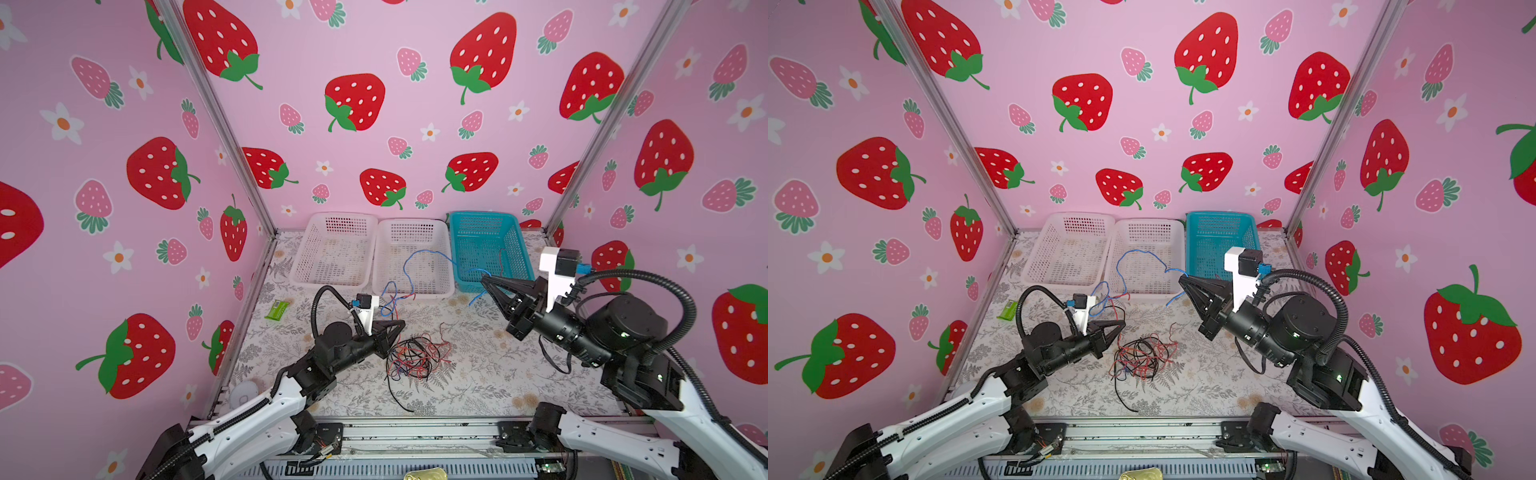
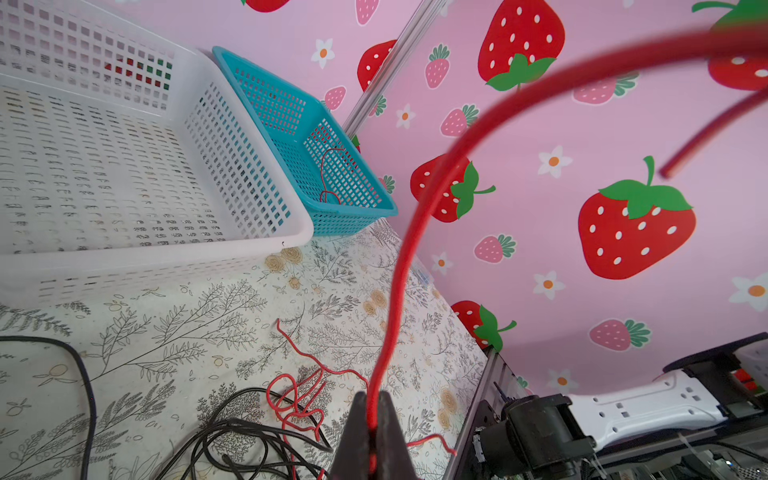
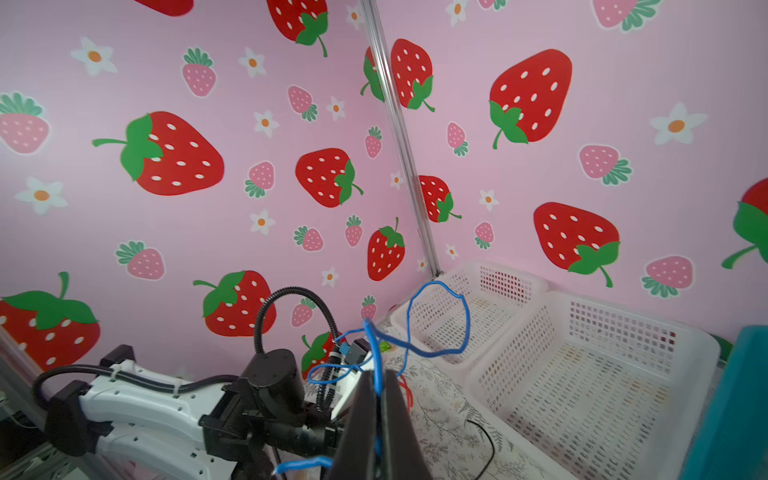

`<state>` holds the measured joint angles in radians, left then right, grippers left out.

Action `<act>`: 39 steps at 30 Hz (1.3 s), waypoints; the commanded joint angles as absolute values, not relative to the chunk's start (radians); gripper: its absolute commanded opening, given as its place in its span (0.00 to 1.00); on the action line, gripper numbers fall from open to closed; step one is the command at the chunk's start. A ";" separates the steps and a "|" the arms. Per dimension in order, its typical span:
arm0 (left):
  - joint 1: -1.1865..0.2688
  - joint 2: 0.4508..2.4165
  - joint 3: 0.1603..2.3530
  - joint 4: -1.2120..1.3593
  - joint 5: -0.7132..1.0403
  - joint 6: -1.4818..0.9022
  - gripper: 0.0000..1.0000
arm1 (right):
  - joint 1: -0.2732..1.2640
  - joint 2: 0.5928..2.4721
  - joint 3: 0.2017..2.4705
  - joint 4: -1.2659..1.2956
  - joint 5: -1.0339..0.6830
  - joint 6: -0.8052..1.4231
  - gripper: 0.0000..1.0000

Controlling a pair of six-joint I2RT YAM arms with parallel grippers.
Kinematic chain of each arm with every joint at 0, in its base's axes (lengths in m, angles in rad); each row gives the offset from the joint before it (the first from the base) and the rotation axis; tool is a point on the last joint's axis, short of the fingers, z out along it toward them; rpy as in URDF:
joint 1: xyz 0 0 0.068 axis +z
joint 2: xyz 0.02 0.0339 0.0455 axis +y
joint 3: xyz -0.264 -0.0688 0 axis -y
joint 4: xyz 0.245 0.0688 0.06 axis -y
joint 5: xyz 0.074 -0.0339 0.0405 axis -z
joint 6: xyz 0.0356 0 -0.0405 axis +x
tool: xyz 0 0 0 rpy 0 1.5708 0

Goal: Untangle the cables

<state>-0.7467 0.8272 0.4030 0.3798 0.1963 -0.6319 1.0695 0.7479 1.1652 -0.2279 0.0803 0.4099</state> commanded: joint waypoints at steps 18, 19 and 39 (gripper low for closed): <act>-0.750 0.702 0.493 0.262 0.174 -0.615 0.00 | 1.071 0.780 0.973 -0.300 0.497 0.408 0.00; -0.750 0.694 0.495 0.252 0.166 -0.612 0.00 | 1.070 0.783 0.973 -0.308 0.512 0.409 0.00; -0.749 0.696 0.581 -0.045 0.014 -0.569 0.00 | 1.008 0.796 0.979 -0.252 0.181 0.323 0.00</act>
<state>-0.7464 0.6987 0.5449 -0.0296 0.0521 -0.5716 1.0115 0.7952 0.9737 -0.3367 0.3832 0.3695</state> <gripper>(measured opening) 0.066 0.055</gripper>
